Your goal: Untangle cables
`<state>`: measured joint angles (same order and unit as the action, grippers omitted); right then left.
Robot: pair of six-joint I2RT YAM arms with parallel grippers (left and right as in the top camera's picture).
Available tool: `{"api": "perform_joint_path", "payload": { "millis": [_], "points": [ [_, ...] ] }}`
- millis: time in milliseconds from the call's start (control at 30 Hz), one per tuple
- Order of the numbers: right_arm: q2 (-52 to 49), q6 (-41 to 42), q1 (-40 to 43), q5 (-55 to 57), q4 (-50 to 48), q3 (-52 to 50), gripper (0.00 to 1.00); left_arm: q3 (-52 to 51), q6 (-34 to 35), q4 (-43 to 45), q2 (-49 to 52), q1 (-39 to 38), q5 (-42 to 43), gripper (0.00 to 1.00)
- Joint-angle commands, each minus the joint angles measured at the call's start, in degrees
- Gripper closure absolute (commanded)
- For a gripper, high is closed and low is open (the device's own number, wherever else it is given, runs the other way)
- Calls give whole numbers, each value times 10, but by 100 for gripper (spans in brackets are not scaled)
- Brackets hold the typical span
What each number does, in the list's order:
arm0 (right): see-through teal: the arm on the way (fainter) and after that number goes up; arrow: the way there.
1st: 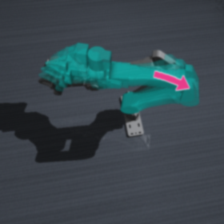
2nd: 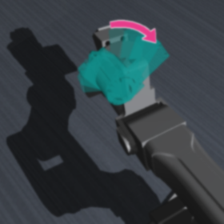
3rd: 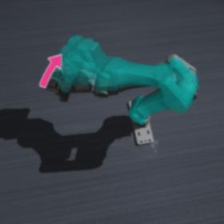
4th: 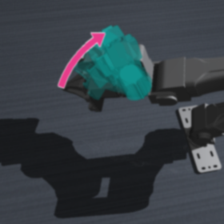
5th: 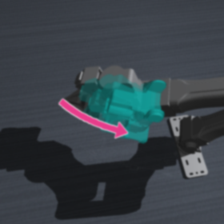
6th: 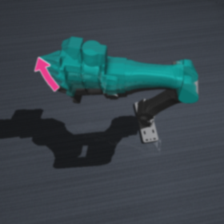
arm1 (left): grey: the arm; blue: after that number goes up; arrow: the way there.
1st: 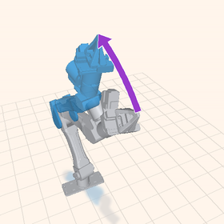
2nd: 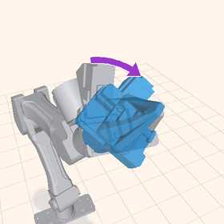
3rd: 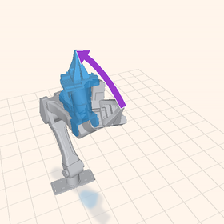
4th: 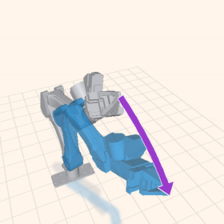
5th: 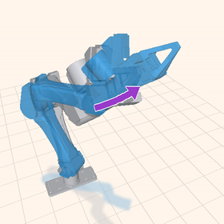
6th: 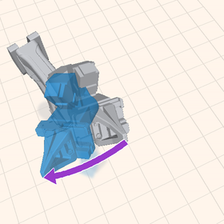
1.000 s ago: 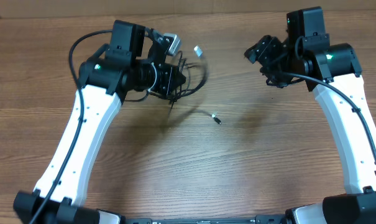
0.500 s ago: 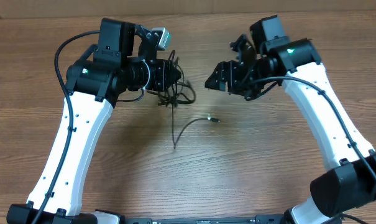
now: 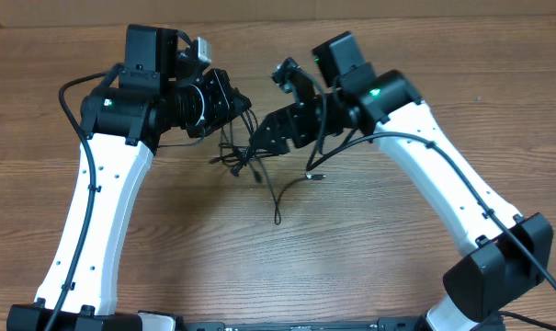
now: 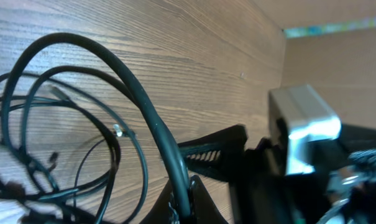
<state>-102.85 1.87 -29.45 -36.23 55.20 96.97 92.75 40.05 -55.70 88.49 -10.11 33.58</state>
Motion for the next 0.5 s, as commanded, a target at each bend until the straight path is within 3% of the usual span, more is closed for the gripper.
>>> {"api": "perform_joint_path", "payload": {
  "millis": [0, 100, 267, 300, 367, 467],
  "points": [
    [-15, 69, -17, 62, -24, 5, 25, 19, 56, 5, -20, 0, 26, 96],
    [-26, 126, -17, 59, -69, 5, 39, 19, 63, 5, -20, 0, 50, 96],
    [-26, 161, -17, 44, -106, 5, 78, 19, 63, 2, -20, 0, 50, 96],
    [-26, 162, -17, 44, -110, 5, 80, 19, 61, 0, -20, 0, 50, 96],
    [-26, 164, -17, 45, -115, 5, 79, 19, 14, -1, -20, 0, 58, 96],
    [-27, 183, -18, 85, -121, 5, 51, 19, 9, -2, -20, 0, 82, 96]
  ]
}}
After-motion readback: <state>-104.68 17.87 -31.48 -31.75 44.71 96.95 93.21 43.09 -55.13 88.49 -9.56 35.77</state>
